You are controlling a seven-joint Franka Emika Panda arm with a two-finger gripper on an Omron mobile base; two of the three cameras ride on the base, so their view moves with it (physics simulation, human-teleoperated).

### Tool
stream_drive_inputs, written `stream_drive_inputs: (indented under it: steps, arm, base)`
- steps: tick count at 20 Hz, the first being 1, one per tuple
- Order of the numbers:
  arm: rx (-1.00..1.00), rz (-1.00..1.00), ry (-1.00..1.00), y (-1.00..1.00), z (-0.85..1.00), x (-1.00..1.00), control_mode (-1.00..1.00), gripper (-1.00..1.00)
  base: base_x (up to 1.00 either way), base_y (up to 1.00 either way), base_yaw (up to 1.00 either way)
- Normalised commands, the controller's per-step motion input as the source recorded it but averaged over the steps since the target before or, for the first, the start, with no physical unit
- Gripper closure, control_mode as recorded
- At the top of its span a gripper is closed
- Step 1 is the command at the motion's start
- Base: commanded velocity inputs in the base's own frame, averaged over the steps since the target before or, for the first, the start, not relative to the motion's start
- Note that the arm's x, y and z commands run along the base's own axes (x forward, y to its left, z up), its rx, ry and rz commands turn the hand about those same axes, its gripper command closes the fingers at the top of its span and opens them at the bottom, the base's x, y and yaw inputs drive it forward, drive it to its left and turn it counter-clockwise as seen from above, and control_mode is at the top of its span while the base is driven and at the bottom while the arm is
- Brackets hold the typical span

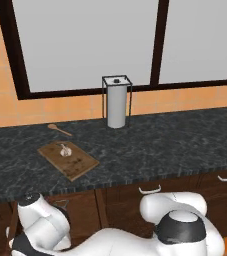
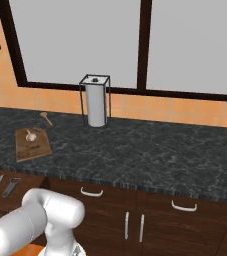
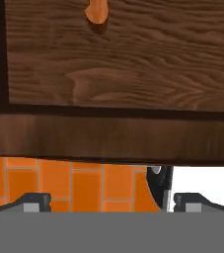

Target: Place the appropriate cutting tool for cutting the garlic skin on the cutting board.

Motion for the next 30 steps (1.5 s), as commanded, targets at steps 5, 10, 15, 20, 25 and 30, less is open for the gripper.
stream_drive_inputs:
  steps: [5,10,15,20,25,30]
  arm:
    - [0.0,0.0,0.06,0.0,0.48,-0.09,-1.0,-1.0]
    - [0.0,0.0,0.01,0.2,0.6,0.98,-1.0,-1.0]
    - [0.0,0.0,0.0,0.41,-0.11,0.79,-1.0,-1.0]
    - [-0.03,0.0,-0.01,0.09,-0.48,0.35,-1.0,-1.0]
    - [-0.02,0.0,0.0,-0.07,-0.52,0.06,-1.0,-1.0]
    - [0.0,0.0,0.0,-0.05,-0.45,0.22,-1.0,-1.0]
  base:
    - [0.0,0.0,0.0]
    - [0.0,0.0,0.0]
    - [0.0,0.0,0.0]
    - [0.0,0.0,0.0]
    - [0.0,0.0,0.0]
    - [0.0,0.0,0.0]
